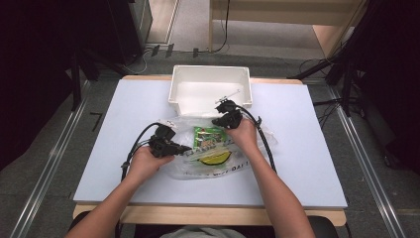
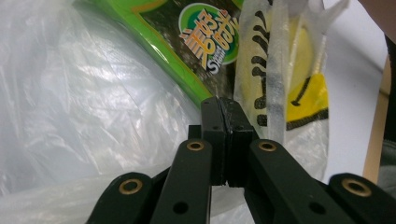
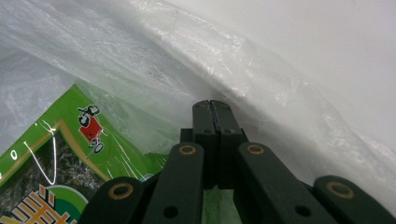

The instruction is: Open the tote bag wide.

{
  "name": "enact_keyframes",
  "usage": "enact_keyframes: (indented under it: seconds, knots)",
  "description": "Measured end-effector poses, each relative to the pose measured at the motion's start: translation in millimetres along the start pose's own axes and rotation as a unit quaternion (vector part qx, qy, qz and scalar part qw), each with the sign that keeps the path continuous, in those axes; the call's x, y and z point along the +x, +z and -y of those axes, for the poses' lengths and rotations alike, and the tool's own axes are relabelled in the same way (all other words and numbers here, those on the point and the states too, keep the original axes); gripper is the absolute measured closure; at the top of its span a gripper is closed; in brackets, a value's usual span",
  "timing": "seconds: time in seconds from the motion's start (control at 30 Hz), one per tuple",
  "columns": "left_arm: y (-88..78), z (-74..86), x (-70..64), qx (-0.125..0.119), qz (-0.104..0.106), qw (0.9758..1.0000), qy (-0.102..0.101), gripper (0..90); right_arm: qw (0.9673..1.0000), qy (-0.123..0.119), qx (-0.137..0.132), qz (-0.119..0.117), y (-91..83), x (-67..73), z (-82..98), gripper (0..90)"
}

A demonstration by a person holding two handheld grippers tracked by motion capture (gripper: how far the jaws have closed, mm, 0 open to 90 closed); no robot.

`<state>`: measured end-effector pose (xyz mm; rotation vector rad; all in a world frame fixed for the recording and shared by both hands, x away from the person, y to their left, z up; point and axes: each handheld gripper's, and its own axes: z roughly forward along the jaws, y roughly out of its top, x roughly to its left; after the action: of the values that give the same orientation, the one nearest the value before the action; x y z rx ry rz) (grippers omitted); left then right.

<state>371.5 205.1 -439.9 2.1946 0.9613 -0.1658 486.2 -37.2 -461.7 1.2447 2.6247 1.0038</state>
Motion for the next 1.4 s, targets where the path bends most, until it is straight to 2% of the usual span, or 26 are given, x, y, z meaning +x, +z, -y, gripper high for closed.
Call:
enact_keyframes:
  seconds: [0.43, 0.53, 0.87, 1.4]
  knots:
    - [-2.5, 18.9, -7.0, 0.011, 0.023, 0.9996, 0.012, 90.0, 0.9991, -0.027, -0.014, 0.029, 1.8, 6.1, 2.2, 90.0]
    - [-1.1, 24.9, -11.4, 0.020, 0.026, 0.9993, 0.020, 90.0, 0.9992, -0.024, -0.015, 0.029, 1.8, 6.0, 2.3, 90.0]
    - [1.1, 43.6, -20.1, 0.041, 0.037, 0.9981, 0.027, 90.0, 0.9994, -0.013, -0.021, 0.023, 2.0, 4.4, 3.9, 90.0]
    - [-9.4, 69.1, -32.8, 0.058, 0.039, 0.9968, 0.039, 90.0, 0.9992, -0.019, -0.023, 0.026, 2.5, 4.4, 3.9, 90.0]
